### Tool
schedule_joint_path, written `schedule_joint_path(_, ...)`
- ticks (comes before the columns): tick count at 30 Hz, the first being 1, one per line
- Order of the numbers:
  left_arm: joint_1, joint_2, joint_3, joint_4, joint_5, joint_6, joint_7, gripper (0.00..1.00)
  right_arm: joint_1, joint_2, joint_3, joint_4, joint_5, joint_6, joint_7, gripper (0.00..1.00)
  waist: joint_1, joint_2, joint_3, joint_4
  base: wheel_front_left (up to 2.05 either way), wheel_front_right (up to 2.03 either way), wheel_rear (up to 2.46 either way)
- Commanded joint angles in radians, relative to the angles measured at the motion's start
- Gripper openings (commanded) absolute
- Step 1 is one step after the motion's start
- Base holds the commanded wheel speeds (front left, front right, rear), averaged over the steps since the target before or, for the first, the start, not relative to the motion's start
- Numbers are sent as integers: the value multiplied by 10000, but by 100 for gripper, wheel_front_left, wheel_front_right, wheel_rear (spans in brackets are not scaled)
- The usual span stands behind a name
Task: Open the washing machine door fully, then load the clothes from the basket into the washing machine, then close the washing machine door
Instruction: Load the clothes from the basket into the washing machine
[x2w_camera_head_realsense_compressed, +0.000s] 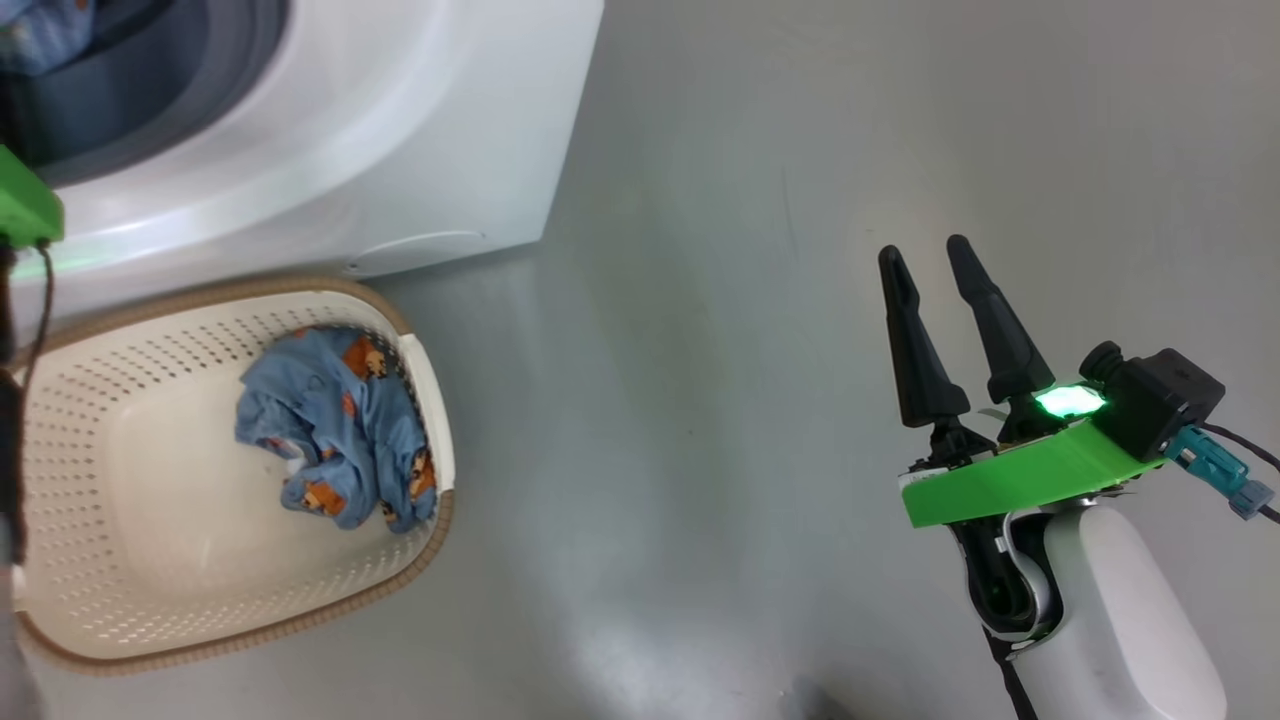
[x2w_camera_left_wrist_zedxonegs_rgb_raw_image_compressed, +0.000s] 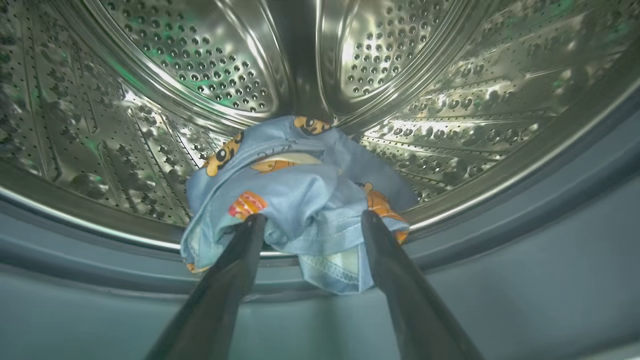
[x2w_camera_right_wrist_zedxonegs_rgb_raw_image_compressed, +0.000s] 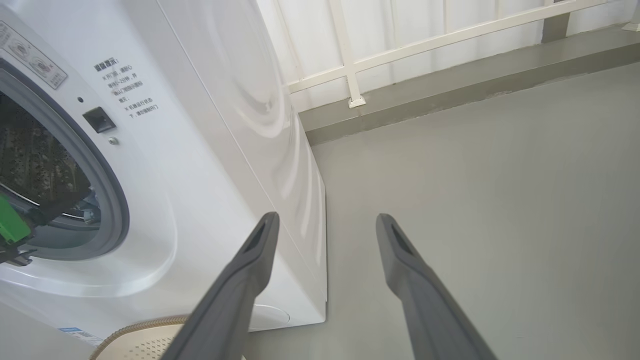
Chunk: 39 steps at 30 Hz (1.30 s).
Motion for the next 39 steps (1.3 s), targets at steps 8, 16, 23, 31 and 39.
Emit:
schedule_joint_path(8,2844,-205,906,-3331,-97,-24,-62,100,493,-177,-73,-98,-365,16,-48,100,0,0,-849,533,0,0,0)
schedule_joint_path(16,5014,-866,1549,-5307,142,-25,-63,100,864,-622,-101,21,-400,16,-48,100,0,0,-1652,927,0,0,0)
schedule_joint_path(23,6576,-1216,1767,-6447,394,-26,-64,100,1310,-905,-172,124,-371,16,-48,100,0,0,-2310,1198,0,0,0)
schedule_joint_path(31,8180,-1555,1941,-7425,537,-26,-64,100,1786,-1109,-184,168,-343,16,-48,100,0,0,-2886,1361,0,0,0)
schedule_joint_path(39,9472,-1899,2123,-8378,580,-26,-64,100,2063,-1288,-186,186,-330,16,-48,100,0,0,-3211,1415,0,0,0)
